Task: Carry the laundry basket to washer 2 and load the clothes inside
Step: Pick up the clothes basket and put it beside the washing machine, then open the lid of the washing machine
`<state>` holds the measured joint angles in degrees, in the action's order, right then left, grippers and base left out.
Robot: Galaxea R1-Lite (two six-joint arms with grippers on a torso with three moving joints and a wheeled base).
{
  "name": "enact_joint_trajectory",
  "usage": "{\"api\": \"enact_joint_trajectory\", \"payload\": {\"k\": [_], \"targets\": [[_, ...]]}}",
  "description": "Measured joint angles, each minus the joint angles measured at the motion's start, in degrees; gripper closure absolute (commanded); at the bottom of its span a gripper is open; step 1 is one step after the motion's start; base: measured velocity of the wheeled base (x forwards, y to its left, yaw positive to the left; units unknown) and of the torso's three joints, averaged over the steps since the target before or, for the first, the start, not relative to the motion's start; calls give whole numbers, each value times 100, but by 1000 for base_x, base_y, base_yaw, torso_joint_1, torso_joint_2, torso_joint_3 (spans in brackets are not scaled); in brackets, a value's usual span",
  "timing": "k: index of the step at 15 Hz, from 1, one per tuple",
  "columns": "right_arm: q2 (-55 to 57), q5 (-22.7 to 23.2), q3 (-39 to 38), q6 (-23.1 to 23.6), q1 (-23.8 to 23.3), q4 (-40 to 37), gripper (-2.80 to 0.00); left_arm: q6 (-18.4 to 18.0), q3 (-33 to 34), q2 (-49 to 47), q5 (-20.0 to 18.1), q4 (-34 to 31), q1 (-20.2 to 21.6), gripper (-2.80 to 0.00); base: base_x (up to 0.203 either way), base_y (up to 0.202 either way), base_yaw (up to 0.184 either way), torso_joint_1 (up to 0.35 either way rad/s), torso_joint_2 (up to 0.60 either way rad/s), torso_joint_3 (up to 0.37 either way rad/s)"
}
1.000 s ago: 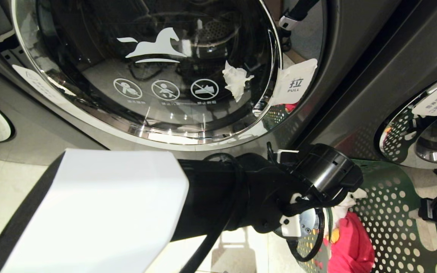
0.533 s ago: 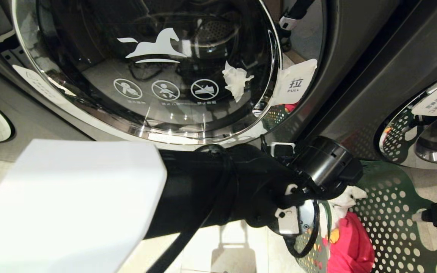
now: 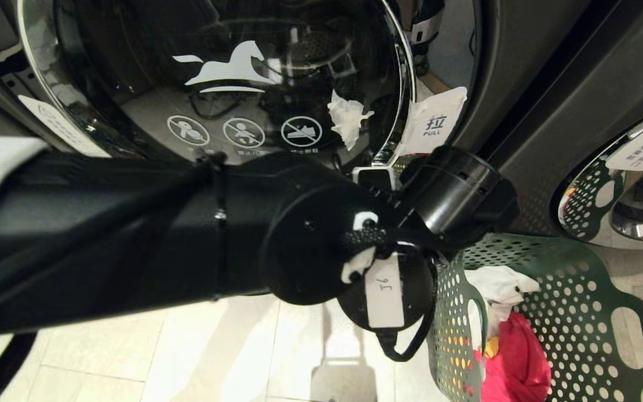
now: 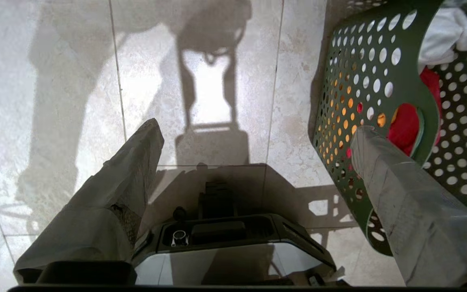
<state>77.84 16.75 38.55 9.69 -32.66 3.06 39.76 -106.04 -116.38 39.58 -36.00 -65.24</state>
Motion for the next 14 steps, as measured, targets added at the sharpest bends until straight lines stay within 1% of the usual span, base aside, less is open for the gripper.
{"api": "enact_joint_trajectory", "payload": {"k": [2, 3, 5, 8, 10, 12, 14], "targets": [[-438, 229, -187, -10, 2, 0, -280, 349, 88, 339, 33, -308, -14, -280, 0, 0, 0, 0, 0, 0], [-644, 314, -315, -10, 2, 2, 0, 574, 182, 528, 87, -509, -25, 0, 0, 0, 0, 0, 0, 0], [-953, 381, -547, -13, 5, 16, 0, 939, 504, 898, 165, -748, -27, 0, 0, 0, 0, 0, 0, 0], [-1175, 381, -686, -27, 5, 5, 0, 1021, 857, 1413, 196, -1041, 29, 0, 0, 0, 0, 0, 0, 0], [-1229, 384, -710, -20, 63, 4, 0, 1038, 1026, 1734, 247, -1188, 157, 0, 0, 0, 0, 0, 0, 0], [-1264, 386, -840, -13, 286, 11, 0, 1040, 1439, 2173, 287, -1202, 430, 0, 0, 0, 0, 0, 0, 0], [-1334, 384, -1088, -11, 551, 21, 0, 1040, 2014, 2775, 287, -1188, 852, 0, 0, 0, 0, 0, 0, 0]]}}
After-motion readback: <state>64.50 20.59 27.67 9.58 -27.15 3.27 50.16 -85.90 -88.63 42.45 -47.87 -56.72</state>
